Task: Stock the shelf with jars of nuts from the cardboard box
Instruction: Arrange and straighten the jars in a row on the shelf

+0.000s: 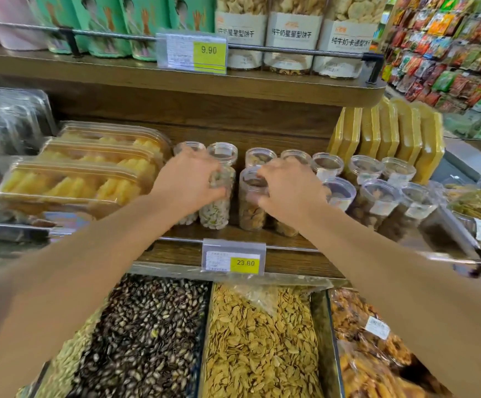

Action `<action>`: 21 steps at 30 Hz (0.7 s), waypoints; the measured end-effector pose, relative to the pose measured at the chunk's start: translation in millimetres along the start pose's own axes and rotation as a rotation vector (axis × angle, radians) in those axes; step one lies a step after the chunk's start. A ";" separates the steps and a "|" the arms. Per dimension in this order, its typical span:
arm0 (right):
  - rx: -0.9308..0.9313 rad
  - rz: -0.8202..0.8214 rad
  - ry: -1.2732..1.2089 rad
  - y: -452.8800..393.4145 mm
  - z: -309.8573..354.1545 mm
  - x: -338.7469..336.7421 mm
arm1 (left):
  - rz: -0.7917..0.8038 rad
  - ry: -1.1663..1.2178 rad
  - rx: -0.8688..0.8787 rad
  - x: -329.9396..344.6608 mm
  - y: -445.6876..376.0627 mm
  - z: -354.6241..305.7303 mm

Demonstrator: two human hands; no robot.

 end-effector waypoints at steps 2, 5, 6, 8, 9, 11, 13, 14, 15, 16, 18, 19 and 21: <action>0.028 0.004 -0.043 2.3 2.5 -1.6 | 0.012 0.063 0.065 -0.1 0.6 -1.2; -0.002 -0.001 -0.136 4.5 -0.7 -2.8 | 0.102 0.171 0.151 -4.0 2.8 -1.3; 0.000 -0.006 -0.155 3.8 -2.1 -3.0 | 0.102 0.225 0.138 -5.9 1.8 3.1; 0.039 -0.021 -0.178 2.8 0.2 -4.0 | 0.047 0.287 0.114 -8.0 -0.6 10.1; 0.066 -0.016 -0.169 2.2 3.2 -3.1 | 0.033 0.257 0.106 -6.5 -1.2 10.5; 0.109 0.012 -0.098 1.9 9.7 2.7 | 0.055 0.144 0.105 -0.2 -0.4 6.6; 0.108 -0.016 -0.052 1.4 12.1 4.8 | 0.035 0.109 0.120 0.7 -1.0 2.9; 0.101 -0.026 -0.073 1.9 10.1 5.7 | 0.024 0.125 0.132 0.2 -2.5 2.7; 0.084 -0.025 -0.104 2.7 7.6 6.3 | 0.020 0.149 0.147 0.1 -3.5 3.4; 0.063 -0.020 -0.136 3.7 5.6 7.0 | 0.029 0.174 0.161 1.0 -4.1 4.7; 0.055 -0.042 -0.175 6.2 1.6 5.0 | 0.040 0.231 0.175 1.0 -4.8 8.9; 0.074 -0.066 -0.178 7.1 -0.5 2.8 | 0.037 0.257 0.175 1.2 -5.0 11.0; 0.095 -0.074 -0.151 6.9 -1.7 2.6 | 0.035 0.275 0.172 1.0 -3.7 12.1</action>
Point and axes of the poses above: each hand's wrist, its own y-axis away from the middle knuckle, its own x-axis out of the palm, z = x × y, the point moved 7 cm from there along -y, towards the middle knuckle, and after that the axes turned 13 degrees about -x, right-handed, at the moved point
